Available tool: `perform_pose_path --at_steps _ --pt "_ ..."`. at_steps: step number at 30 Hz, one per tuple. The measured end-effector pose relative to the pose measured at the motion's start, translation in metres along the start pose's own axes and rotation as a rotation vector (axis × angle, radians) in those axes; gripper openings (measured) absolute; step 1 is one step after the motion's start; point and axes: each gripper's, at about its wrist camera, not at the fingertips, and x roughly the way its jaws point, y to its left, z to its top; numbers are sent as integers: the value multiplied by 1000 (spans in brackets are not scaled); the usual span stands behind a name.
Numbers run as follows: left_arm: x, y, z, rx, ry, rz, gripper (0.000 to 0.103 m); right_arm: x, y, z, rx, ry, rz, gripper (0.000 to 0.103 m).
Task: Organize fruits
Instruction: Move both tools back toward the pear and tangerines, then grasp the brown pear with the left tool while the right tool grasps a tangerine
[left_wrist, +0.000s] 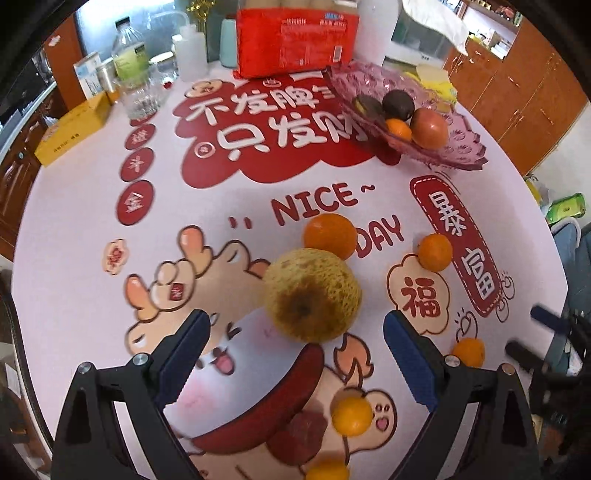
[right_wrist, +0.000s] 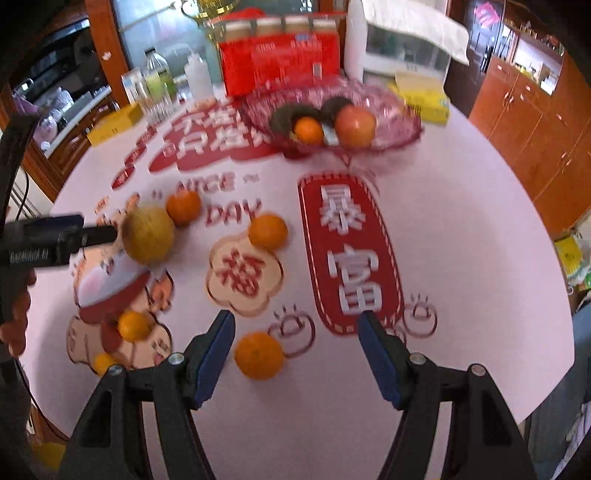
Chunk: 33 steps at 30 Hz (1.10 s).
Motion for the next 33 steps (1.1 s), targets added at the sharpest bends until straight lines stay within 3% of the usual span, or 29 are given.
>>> perform_pose_path --at_steps 9,14,18,19,33 --pt "34 -11 5 -36 20 23 94 29 13 -20 -57 46 31 68" --pt "42 -12 10 -63 2 44 94 47 20 -20 -69 60 57 58" --pt "50 -14 11 -59 9 49 78 56 26 -22 -80 72 83 42" --pt "51 -14 11 -56 11 57 74 57 27 -23 -87 72 76 42" --pt "40 -16 -8 -65 -1 80 72 45 23 -30 -88 61 88 40"
